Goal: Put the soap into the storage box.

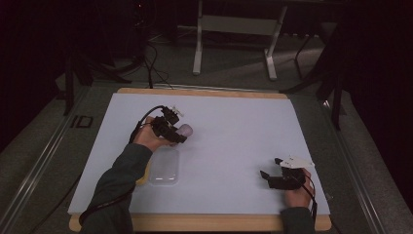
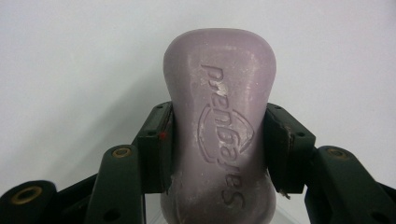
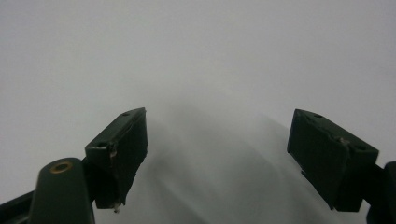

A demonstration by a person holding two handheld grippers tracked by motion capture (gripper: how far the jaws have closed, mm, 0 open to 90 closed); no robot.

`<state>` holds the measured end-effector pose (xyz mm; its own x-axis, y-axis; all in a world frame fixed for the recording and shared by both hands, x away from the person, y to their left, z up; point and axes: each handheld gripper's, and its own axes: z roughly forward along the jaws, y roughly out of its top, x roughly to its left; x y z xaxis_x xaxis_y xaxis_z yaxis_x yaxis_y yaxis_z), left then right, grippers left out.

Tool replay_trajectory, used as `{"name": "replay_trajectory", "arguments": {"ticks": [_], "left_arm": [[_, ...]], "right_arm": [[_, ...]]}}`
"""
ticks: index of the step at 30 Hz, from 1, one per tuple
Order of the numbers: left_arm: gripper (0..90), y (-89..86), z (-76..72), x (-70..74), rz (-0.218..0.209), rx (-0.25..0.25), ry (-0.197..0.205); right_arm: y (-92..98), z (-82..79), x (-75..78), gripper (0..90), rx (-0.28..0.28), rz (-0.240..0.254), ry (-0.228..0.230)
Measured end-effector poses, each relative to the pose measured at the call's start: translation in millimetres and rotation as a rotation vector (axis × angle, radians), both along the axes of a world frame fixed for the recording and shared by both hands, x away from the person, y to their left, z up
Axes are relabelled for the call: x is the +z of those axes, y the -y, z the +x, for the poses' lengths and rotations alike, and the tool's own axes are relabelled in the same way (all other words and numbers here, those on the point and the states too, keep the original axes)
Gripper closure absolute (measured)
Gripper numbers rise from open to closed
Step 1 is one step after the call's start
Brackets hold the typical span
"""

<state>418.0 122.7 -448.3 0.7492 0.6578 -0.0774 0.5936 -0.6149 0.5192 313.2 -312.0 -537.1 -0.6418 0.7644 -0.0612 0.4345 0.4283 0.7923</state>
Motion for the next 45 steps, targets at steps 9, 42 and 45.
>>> {"name": "replay_trajectory", "arguments": {"ticks": [9,42,45], "left_arm": [[49.4,-6.3,-12.7,1.1,-0.019,0.006,0.004],[49.4,-47.6,-50.1,3.8,-0.018,0.086,0.024],[49.3,-52.0,-53.2,3.0,-0.011,0.092,0.018]], "right_arm": [[-0.1,0.0,0.0,19.8,0.0,-0.001,0.0],[-0.5,-0.4,0.0,19.8,-0.001,-0.006,0.001],[-0.5,-0.3,0.0,19.8,-0.001,-0.006,0.001]]}}
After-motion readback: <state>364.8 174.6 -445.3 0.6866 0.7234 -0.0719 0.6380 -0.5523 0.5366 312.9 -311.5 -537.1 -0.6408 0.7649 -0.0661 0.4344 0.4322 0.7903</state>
